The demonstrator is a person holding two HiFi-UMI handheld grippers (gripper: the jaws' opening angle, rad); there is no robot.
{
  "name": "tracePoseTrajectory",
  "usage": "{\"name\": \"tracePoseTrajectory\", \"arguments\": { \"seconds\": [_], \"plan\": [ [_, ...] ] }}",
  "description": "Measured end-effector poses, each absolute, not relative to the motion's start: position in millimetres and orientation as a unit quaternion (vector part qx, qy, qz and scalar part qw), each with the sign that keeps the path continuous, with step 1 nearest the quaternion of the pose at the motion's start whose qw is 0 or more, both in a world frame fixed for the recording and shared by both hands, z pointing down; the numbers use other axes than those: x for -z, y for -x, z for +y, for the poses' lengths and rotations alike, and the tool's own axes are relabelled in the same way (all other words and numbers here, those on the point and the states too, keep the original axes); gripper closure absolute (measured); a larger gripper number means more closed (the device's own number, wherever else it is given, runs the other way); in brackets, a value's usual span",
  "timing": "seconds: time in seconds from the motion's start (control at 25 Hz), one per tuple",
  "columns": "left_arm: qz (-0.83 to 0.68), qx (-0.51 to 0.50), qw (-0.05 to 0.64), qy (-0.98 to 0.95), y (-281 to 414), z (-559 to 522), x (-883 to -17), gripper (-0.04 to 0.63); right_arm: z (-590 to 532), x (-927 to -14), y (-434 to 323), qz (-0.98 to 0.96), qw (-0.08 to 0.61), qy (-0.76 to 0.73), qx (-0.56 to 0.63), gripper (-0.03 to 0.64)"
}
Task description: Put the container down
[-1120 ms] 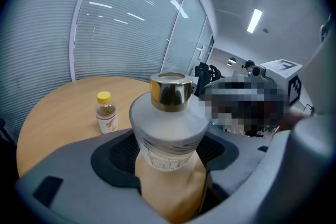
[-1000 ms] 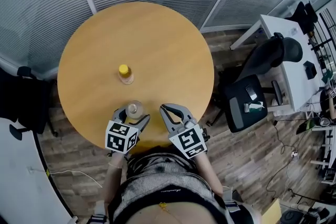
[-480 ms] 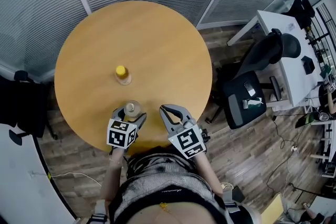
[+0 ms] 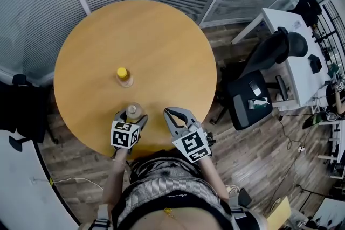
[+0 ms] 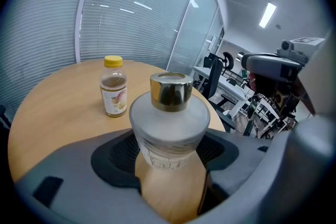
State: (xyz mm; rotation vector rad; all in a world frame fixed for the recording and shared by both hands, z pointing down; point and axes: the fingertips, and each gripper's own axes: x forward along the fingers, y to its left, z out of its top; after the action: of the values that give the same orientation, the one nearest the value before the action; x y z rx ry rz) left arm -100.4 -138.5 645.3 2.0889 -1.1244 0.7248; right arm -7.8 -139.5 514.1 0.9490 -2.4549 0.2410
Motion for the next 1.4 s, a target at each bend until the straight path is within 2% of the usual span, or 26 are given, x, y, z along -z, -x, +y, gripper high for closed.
{"name": "tracePoseTrajectory", "arguments": {
  "seconds": [1.4],
  "plan": [
    [-0.457,-0.315,0.289,-0.780,101.3,-152.2,-707.8,0.256,-142.2,-529.9,14.4,-0.899,0.261,-0.336,-0.102,0.595]
  ]
}}
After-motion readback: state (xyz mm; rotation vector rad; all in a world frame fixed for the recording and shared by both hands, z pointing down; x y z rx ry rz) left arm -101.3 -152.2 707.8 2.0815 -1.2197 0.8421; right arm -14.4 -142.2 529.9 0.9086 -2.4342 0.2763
